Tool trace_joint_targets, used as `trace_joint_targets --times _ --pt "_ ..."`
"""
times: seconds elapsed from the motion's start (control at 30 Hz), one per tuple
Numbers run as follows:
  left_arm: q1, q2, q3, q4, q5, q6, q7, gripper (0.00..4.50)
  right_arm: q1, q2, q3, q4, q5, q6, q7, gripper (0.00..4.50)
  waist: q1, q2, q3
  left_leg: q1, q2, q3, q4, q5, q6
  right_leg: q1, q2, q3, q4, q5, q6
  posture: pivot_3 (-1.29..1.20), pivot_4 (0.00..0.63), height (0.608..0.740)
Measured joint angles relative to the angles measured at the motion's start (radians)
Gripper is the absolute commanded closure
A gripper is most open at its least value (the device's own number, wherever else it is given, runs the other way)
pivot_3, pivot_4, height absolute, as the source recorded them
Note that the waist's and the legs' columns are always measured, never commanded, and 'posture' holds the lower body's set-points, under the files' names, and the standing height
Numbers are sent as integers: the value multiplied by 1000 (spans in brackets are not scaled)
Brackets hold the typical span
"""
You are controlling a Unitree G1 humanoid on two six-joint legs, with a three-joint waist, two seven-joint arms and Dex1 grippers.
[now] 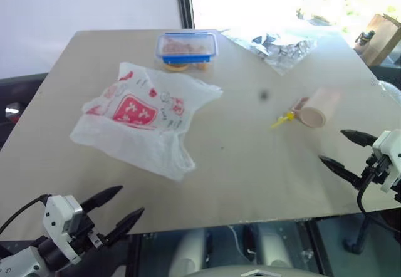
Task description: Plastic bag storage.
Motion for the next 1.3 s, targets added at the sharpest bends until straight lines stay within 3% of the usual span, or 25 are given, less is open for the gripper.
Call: trace_joint_targets --times 0.2,0.47,0.73,0.9,1.1,1.27,1.3 --pt "-122 35 -2 -48 -75 107 99 111 33 -1 32 -1 17 -11 53 0 8 0 0 1 0 -2 1 0 0 1 0 -2 1 0 0 0 150 740" --pt "-172 40 -14 -105 -126 188 161 111 12 15 52 0 30 -54 83 0 -1 0 0 2 0 1 0 0 0 1 5 1 0 0 0 0 150 740" --pt "-55 33 -21 -212 -138 201 125 111 62 -6 84 -91 91 -62 185 0 1 0 0 1 1 1 0 -1 1 1 4 2 -2 0 0 0 150 740" --pt "2 43 -53 -292 -227 283 150 111 61 -22 113 -121 93 -105 244 0 2 0 0 2 2 -1 1 -1 0 3 2 0 -4 0 0 0 150 740" --pt "-103 103 -98 -297 -334 410 239 111 65 -24 97 -125 109 -155 287 0 4 1 0 2 1 -2 0 -1 0 4 6 -1 -5 0 0 0 150 740" --pt "-226 98 -139 -275 -464 506 392 111 95 -24 44 -164 171 -179 325 0 1 1 0 2 1 -2 0 -1 0 5 5 1 -5 0 0 0 150 740" --pt "-255 85 -162 -268 -490 528 444 364 99 -24 35 -165 192 -180 333 0 1 1 -1 2 1 -2 0 -1 0 5 5 2 -5 1 0 0 150 740"
